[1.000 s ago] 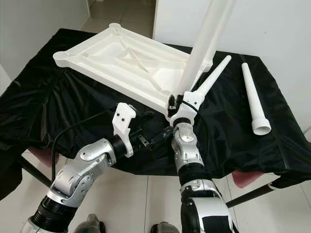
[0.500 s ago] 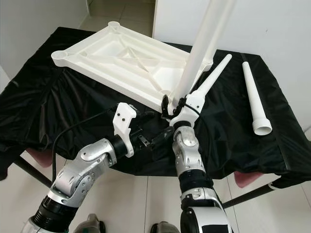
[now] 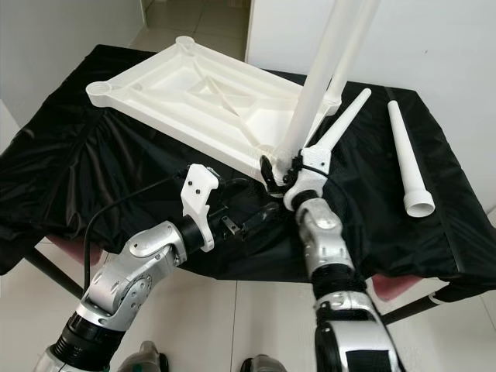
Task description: Building children table
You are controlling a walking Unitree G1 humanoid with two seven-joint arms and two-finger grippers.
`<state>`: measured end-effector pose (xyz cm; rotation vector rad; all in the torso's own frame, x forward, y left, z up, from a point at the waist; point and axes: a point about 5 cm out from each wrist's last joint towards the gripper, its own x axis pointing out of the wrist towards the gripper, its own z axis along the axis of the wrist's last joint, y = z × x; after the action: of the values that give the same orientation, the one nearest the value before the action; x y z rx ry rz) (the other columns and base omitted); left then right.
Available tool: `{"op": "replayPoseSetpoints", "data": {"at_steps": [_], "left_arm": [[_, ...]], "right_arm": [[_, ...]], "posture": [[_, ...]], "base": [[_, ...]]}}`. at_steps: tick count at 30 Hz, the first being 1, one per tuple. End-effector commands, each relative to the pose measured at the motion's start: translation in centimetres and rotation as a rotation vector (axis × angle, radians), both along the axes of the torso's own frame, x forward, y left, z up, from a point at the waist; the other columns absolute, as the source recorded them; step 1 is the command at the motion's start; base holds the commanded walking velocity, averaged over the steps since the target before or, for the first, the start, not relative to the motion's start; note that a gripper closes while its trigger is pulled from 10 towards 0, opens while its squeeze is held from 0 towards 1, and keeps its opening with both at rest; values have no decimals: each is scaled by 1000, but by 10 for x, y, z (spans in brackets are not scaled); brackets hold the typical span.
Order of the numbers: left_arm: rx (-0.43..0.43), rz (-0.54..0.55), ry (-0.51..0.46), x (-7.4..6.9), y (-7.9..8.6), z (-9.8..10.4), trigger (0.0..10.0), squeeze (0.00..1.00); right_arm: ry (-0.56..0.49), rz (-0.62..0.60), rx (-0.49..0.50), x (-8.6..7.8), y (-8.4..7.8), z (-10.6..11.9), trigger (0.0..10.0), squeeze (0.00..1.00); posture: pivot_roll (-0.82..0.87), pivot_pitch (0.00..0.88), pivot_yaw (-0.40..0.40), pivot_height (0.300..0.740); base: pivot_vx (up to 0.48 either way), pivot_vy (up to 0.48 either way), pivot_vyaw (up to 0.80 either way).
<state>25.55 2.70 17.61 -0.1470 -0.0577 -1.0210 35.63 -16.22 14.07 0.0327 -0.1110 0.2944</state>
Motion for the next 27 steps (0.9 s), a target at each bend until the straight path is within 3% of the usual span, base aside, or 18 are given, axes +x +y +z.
{"op": "replayPoseSetpoints", "data": {"at_steps": [1, 11, 20, 26, 27], "left_arm": [[4, -47, 3, -1, -4, -1, 10000, 0], [10, -47, 1, -2, -2, -1, 10000, 0], [11, -43, 1, -2, -1, -1, 10000, 0], [13, -41, 2, -2, 0, -1, 10000, 0], [13, -41, 2, -2, 0, -1, 10000, 0]], "right_arm": [[11, 14, -11, 3, -2, -1, 10000, 0], [34, 246, -100, 11, -1, 2, 10000, 0], [59, 319, -112, 16, -6, 7, 10000, 0], [104, 385, -170, 15, -12, 4, 10000, 0], [115, 402, -171, 15, -13, 2, 3529, 0]], "posture": [[80, 0, -62, 740], [94, 0, -58, 740], [100, 0, -54, 740], [102, 0, -50, 740], [101, 4, -47, 740]], "base": [[0, 0, 0], [0, 0, 0], [0, 0, 0], [0, 0, 0], [0, 0, 0]]}}
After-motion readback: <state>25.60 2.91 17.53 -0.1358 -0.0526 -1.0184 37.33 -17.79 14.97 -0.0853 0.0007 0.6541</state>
